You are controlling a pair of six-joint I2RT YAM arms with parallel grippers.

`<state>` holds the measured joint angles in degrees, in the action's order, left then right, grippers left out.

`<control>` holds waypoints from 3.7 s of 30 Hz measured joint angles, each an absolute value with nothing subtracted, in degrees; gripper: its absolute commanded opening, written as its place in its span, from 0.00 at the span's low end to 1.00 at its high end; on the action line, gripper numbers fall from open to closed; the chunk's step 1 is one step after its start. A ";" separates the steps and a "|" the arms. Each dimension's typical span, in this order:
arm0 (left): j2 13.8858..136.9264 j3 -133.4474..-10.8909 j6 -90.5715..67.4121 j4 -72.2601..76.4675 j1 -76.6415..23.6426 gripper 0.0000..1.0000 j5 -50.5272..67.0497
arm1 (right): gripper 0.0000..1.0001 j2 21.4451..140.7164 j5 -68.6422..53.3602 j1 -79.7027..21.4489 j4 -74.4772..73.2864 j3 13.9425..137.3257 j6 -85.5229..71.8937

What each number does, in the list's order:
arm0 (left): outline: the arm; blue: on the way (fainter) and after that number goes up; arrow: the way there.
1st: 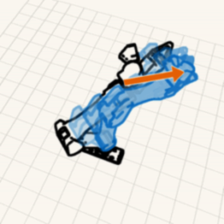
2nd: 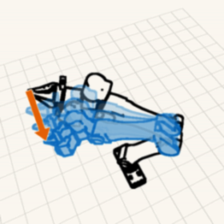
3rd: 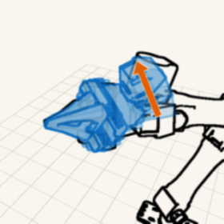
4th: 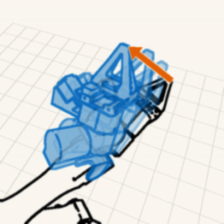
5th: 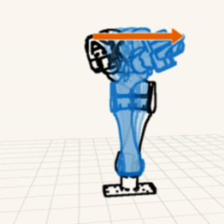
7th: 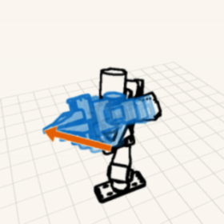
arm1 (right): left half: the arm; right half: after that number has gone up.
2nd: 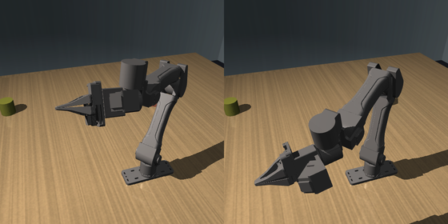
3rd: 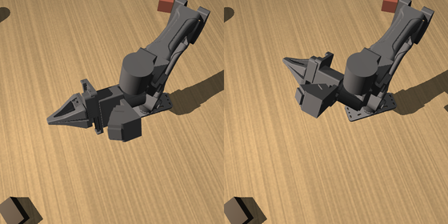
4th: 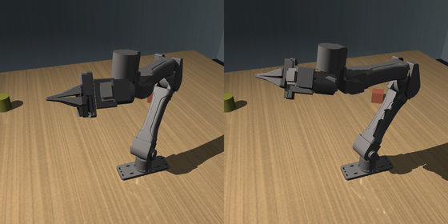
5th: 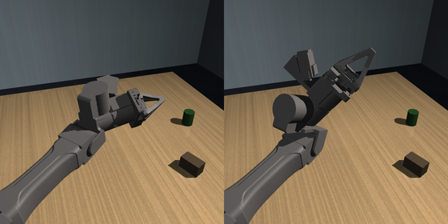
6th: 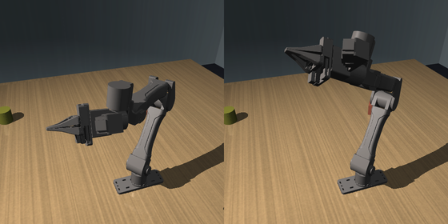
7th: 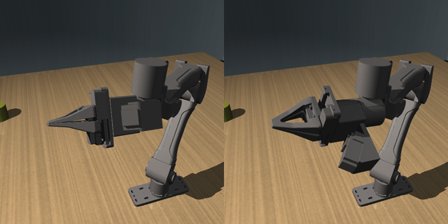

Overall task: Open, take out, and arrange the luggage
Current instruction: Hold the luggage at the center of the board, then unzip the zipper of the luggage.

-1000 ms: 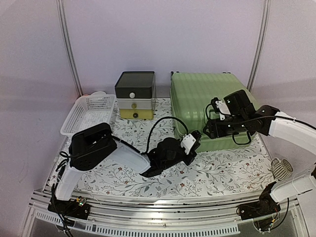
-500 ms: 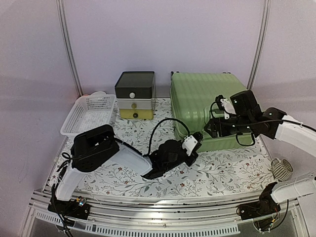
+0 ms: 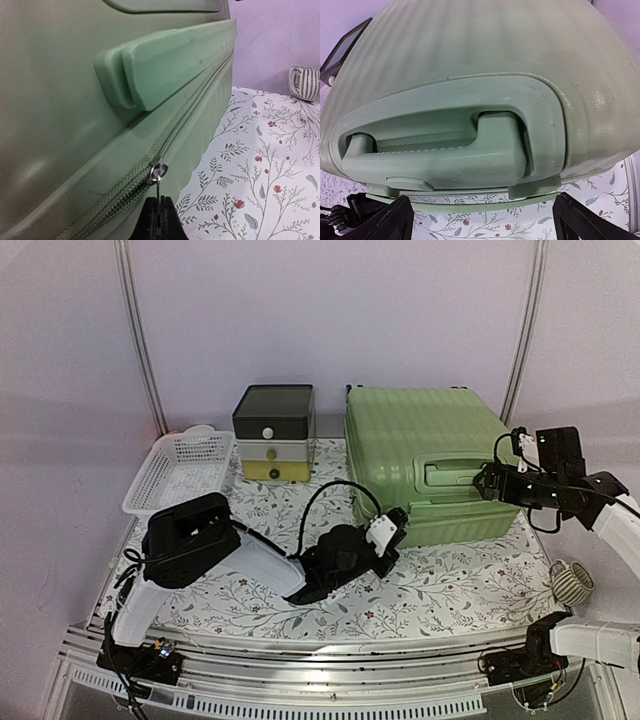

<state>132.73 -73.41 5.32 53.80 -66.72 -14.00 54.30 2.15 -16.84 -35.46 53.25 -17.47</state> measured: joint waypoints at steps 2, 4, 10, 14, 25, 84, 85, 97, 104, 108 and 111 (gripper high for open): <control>132.66 -73.19 5.13 54.02 -66.72 0.00 -13.98 | 0.99 53.58 -1.32 -13.30 -34.63 51.96 -17.82; 132.64 -72.99 4.91 54.24 -66.74 0.00 -13.98 | 0.99 53.17 -5.30 -10.92 -33.56 50.13 -18.35; 132.09 -72.18 4.54 54.57 -66.76 0.00 -14.02 | 0.99 50.87 -10.66 -8.10 -30.59 46.06 -20.93; 132.00 -72.12 4.49 54.54 -66.76 0.00 -14.00 | 0.99 50.46 -11.07 -8.10 -29.21 45.82 -22.28; 132.00 -72.05 4.47 54.61 -66.76 0.00 -13.98 | 0.99 50.50 -8.73 -8.05 -27.83 45.67 -24.69; 131.76 -70.59 4.25 56.73 -66.83 0.00 -13.98 | 0.49 55.29 -15.49 -0.10 -24.01 41.34 -20.71; 131.76 -70.59 4.27 56.73 -66.83 0.00 -13.96 | 0.49 55.46 -16.10 0.12 -23.97 41.34 -20.49; 132.88 -75.77 6.52 51.40 -67.64 0.00 -16.05 | 0.47 55.94 -18.52 -4.43 -23.20 41.36 -21.02; 135.20 -79.96 7.53 49.52 -68.95 0.00 -16.75 | 0.47 54.11 -17.76 -16.10 -24.43 40.77 -24.73; 135.92 -82.06 7.49 48.03 -70.48 0.00 -14.48 | 0.49 53.98 -20.27 -23.24 -24.12 40.51 -26.28; 137.19 -84.42 7.27 46.76 -71.83 0.00 -12.67 | 0.53 53.58 -22.41 -26.24 -23.94 39.83 -27.27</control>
<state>137.19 -84.42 7.27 46.76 -71.83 -12.67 53.58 -22.41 -26.24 -23.94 39.83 -27.27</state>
